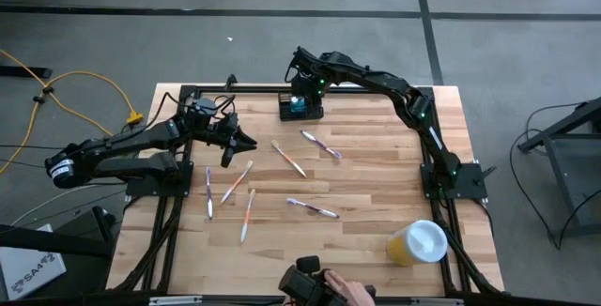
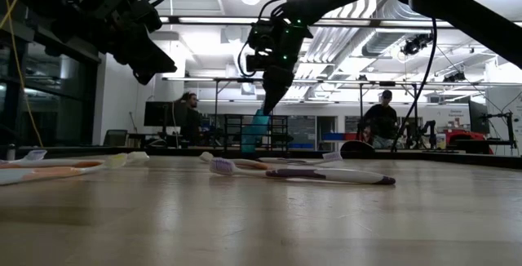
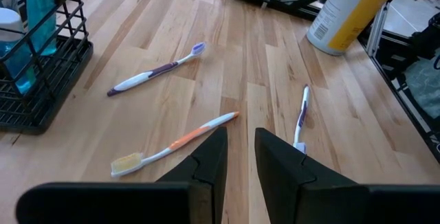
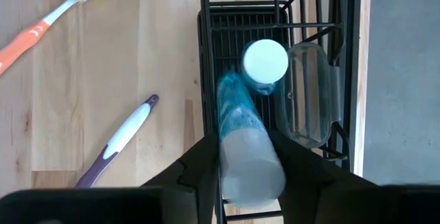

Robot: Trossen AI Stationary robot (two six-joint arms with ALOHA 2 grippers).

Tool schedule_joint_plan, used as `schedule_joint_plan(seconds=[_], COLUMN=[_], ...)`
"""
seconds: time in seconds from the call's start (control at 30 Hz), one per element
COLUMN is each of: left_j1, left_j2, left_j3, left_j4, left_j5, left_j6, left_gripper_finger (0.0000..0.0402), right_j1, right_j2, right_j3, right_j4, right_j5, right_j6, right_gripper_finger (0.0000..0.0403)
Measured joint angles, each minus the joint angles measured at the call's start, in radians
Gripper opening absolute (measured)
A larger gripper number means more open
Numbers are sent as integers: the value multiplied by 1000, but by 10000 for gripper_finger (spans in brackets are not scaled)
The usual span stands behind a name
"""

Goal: Pick & Place toothbrushing station
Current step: Put the blue mouthwash into the wire organizer

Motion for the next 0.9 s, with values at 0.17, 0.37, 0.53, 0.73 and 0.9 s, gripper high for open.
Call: schedule_joint_plan(seconds=[0.17,0.37,0.53,0.73,0.9], left_j1=[0,0,0,0,0], left_j2=[0,0,0,0,0], left_j3=[0,0,0,0,0], left_j4=[0,0,0,0,0], left_j5=[0,0,0,0,0], left_j6=[0,0,0,0,0], left_gripper_finger=[71,71,71,71,71], right_j1=[0,0,0,0,1], right_j2=[0,0,0,0,0], right_j3=[0,0,0,0,0], right_j4=[2,1,1,8,28], right_j5=[0,-2,-3,7,28], right_j6=[0,-1,-1,-4,-4], right_gripper_finger=[117,95,89,103,111])
